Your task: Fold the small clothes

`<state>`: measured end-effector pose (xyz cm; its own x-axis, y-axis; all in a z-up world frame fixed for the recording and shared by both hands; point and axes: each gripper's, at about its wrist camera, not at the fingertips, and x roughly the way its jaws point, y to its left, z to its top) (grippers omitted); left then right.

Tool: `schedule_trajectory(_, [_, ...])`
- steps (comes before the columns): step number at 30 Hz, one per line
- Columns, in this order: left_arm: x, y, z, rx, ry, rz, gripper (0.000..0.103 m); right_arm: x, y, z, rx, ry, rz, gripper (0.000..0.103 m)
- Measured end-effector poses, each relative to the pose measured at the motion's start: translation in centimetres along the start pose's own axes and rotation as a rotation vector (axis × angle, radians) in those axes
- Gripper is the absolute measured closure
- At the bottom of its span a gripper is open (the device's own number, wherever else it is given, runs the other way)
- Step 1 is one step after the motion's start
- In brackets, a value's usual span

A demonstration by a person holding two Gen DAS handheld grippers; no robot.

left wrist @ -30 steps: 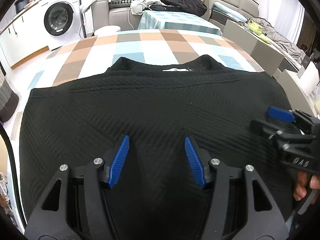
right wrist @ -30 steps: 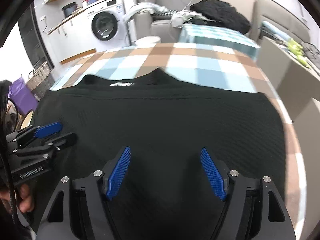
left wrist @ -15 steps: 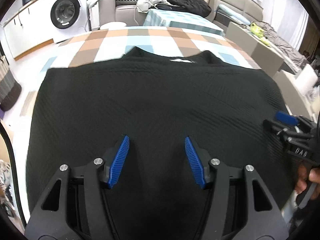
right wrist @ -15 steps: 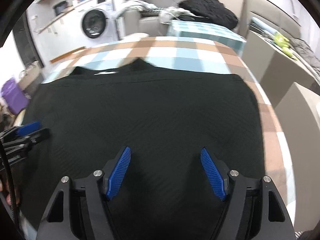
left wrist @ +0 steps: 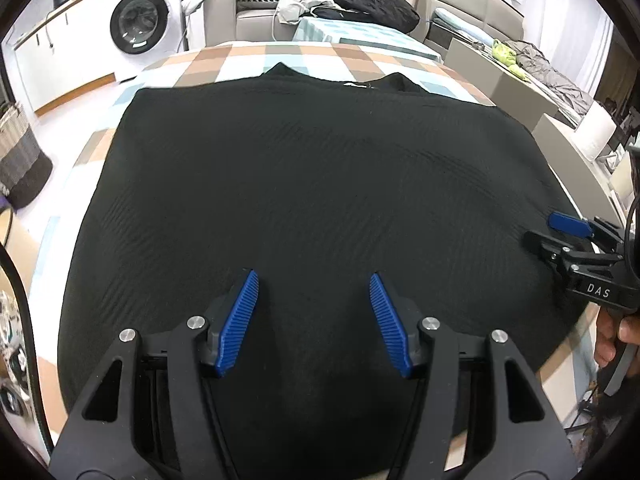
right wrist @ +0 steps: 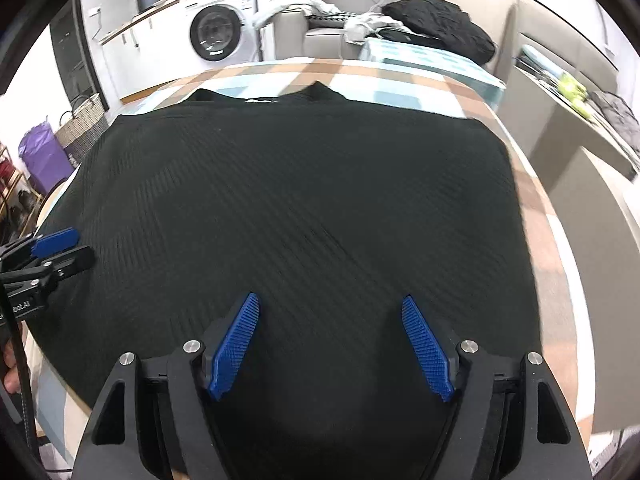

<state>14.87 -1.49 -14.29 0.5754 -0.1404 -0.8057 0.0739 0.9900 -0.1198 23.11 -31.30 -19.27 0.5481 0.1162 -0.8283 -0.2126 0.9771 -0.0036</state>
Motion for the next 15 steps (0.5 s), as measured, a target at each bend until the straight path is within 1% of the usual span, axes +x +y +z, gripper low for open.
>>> schedule_trajectory(1, [-0.5,0.0,-0.4,-0.009,-0.003,-0.008,0.047,-0.5,0.2,-0.4,-0.001,-0.004,0.004,0.028])
schedule_trajectory(3, [-1.4,-0.2,-1.2,-0.018,-0.008,-0.049,0.047,-1.5,1.4,-1.0,-0.017,-0.016,0.031,0.028])
schedule_trajectory(5, [-2.0,-1.0,-2.2,0.008,-0.006,-0.085,0.047,-2.1,2.7,-1.6,-0.051,-0.017,0.083,0.028])
schedule_trajectory(6, [-2.1,-1.5,-2.9,0.042,-0.003,-0.083,0.047,-2.2,3.8,-1.9,-0.086,-0.014,0.109,0.028])
schedule_trajectory(7, [-2.3,-1.8,-3.5,0.067,-0.011,-0.066,0.047,-2.2,4.4,-2.2,-0.113,-0.01,0.109,0.028])
schedule_trajectory(9, [-2.8,-1.8,-4.5,0.092,-0.03,-0.052,0.047,-1.8,5.1,-3.0,-0.171,0.005,0.082,0.028])
schedule_trajectory(10, [-3.1,-1.6,-4.9,0.091,-0.033,-0.055,0.047,-1.9,4.8,-3.3,-0.181,-0.001,0.072,0.028])
schedule_trajectory(12, [-3.9,-0.5,-5.5,0.069,-0.034,-0.047,0.047,-2.4,3.3,-3.7,-0.157,0.005,0.05,0.028])
schedule_trajectory(15, [-5.2,1.4,-6.3,0.037,-0.038,-0.005,0.047,-3.4,-0.7,-4.7,-0.072,0.014,-0.01,0.029])
